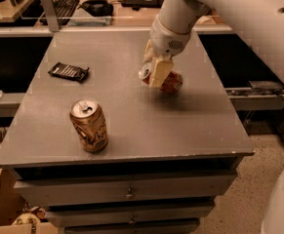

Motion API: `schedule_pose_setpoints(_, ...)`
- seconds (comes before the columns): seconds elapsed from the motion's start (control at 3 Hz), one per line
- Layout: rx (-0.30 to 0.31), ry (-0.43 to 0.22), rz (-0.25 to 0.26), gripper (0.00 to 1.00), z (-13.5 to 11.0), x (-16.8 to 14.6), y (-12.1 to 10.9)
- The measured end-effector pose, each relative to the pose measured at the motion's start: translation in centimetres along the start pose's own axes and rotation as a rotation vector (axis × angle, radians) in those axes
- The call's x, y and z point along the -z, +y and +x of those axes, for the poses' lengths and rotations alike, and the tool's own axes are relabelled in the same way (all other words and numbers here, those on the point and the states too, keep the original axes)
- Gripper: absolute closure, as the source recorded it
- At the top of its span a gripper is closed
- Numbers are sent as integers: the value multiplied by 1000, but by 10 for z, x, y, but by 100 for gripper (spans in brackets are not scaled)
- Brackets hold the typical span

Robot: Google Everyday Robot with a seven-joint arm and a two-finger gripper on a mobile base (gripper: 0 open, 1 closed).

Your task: Knock coke can over

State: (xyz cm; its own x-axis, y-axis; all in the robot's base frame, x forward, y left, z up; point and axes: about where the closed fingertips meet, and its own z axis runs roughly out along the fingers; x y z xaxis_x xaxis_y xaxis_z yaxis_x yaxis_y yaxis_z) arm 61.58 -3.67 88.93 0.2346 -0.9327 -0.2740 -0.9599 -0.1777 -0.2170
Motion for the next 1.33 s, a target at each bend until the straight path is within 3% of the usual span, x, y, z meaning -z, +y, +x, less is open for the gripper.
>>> schedule_pose_setpoints(0.67,65,50,-28,12,-8,-11,20)
schedule_pose_setpoints(1.0,76,50,-30,0,-10,-11,23)
schedule_pose_setpoints(1.33,81,47,-29,0,-12,-11,26)
